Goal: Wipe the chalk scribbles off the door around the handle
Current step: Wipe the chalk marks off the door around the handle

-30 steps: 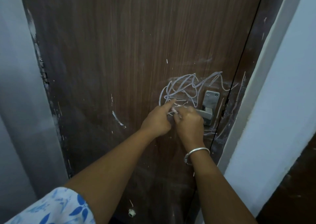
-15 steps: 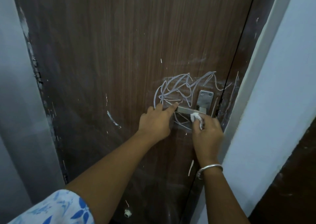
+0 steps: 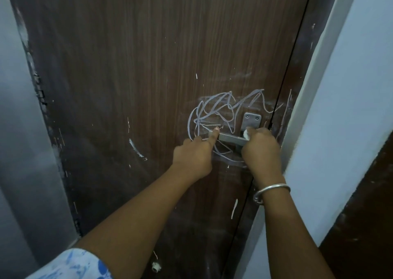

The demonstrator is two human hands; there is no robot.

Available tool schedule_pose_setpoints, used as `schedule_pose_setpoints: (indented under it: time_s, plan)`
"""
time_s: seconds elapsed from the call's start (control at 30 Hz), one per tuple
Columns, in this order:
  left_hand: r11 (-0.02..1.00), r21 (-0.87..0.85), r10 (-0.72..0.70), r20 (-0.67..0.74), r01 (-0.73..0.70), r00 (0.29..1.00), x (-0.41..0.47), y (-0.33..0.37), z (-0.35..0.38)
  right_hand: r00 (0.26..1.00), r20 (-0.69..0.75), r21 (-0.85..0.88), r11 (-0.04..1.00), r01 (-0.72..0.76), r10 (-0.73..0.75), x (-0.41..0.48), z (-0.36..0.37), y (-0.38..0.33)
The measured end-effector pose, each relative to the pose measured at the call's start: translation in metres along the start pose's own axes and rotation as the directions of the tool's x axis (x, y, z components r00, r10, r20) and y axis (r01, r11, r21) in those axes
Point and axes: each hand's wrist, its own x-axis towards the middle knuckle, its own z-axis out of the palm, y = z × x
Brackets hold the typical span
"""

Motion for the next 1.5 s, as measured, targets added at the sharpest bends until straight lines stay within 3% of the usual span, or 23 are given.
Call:
schedule_pose_setpoints:
  time_s: [0.07,0.2,0.33,0.43,0.57,0.67,0.7,0.8,0.87,1.03,1.1,1.17,1.33,1.43,1.5]
  plan:
    - [1.0,0.008,-0.001,0.0,0.001,1.0,0.0,0.001,0.001,1.0,-0.002,0.06,0.998,0.003,-0.003,-0.005,-0.001,0.001]
    - [1.0,0.024,-0.001,0.014,0.0,1.0,0.0,0.002,-0.001,0.99,-0.137,0.265,0.964,-0.006,0.044,-0.014,-0.003,0.005]
    - [0.999,0.053,-0.004,0.044,0.002,0.999,0.0,0.003,-0.006,0.972,-0.034,0.414,0.888,-0.199,0.234,-0.004,-0.003,0.01]
    - [0.998,0.057,-0.003,0.064,-0.001,0.998,0.0,0.002,-0.01,0.929,-0.013,0.506,0.804,-0.314,0.371,-0.002,-0.001,0.003]
    - [0.998,0.054,-0.016,0.108,0.01,0.994,0.002,0.003,-0.013,0.834,-0.097,0.595,0.704,-0.388,0.542,-0.025,0.015,-0.01]
    - [0.998,0.054,-0.012,0.117,0.006,0.993,0.002,0.003,-0.017,0.764,-0.011,0.726,0.53,-0.438,0.645,-0.034,0.027,-0.007]
    - [0.998,0.058,-0.008,0.122,0.001,0.992,0.002,0.003,-0.018,0.759,-0.019,0.737,0.522,-0.429,0.651,-0.036,0.031,-0.005]
    - [0.996,0.086,0.0,0.118,-0.01,0.993,0.001,0.003,-0.019,0.769,-0.143,0.685,0.623,-0.378,0.623,-0.038,0.038,0.003]
    - [0.995,0.099,0.005,0.112,-0.016,0.994,0.002,0.003,-0.02,0.813,-0.231,0.602,0.735,-0.313,0.535,-0.039,0.043,0.007]
    - [0.996,0.091,0.001,0.109,-0.011,0.994,0.0,0.004,-0.018,0.938,-0.309,0.295,0.953,-0.062,0.157,-0.045,0.053,0.009]
    - [0.995,0.101,-0.009,0.102,-0.001,0.995,0.0,0.005,-0.016,0.959,-0.282,0.187,0.982,0.024,0.03,-0.047,0.056,0.006]
    - [0.994,0.113,-0.011,0.104,0.0,0.995,0.0,0.006,-0.017,0.964,-0.258,0.2,0.98,-0.013,0.066,-0.046,0.055,0.002]
    - [0.989,0.142,0.012,0.126,-0.03,0.992,0.003,0.001,-0.022,0.921,-0.228,0.331,0.914,-0.233,0.317,-0.048,0.048,0.002]
    - [0.99,0.136,0.016,0.124,-0.033,0.992,0.003,0.0,-0.021,0.849,-0.352,0.399,0.884,-0.245,0.395,-0.04,0.03,0.002]
    - [0.991,0.13,0.017,0.12,-0.032,0.993,0.003,0.0,-0.02,0.831,-0.434,0.392,0.903,-0.173,0.348,-0.027,0.015,0.0]
